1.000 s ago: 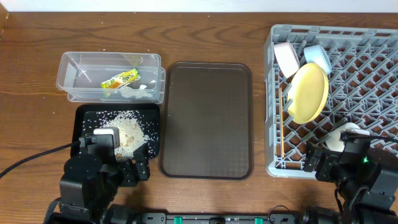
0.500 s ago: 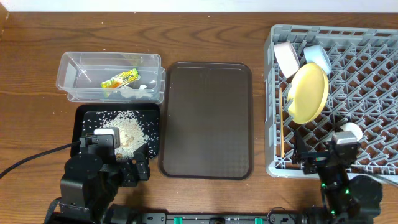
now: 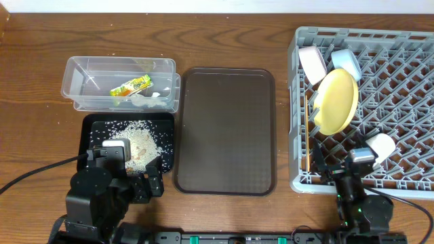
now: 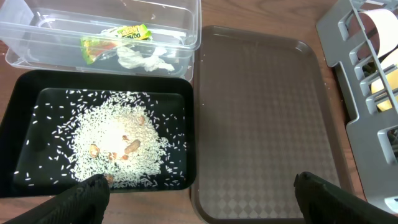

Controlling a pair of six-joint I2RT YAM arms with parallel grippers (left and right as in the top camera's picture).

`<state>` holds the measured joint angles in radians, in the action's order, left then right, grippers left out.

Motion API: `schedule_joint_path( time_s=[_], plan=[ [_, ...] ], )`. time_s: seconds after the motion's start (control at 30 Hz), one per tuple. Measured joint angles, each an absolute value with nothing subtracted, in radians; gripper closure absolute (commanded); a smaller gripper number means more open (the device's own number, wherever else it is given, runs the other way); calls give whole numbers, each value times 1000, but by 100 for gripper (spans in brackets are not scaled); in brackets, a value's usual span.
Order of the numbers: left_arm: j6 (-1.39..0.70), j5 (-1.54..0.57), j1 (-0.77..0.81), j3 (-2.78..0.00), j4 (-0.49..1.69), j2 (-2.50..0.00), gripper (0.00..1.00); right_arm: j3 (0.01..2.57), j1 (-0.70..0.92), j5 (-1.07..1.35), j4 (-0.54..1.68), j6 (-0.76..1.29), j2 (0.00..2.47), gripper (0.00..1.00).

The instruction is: Sort waste into correct bins and load items into the dishwasher rack

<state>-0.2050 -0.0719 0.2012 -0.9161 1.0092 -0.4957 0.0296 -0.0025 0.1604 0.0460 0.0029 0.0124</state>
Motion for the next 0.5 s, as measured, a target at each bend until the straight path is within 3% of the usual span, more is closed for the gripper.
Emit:
schedule_joint_path(
  time_s=[0.5],
  plan=[
    [-205, -72, 201, -916, 1010, -496, 2, 9, -2, 152, 60, 3, 12, 1]
  ],
)
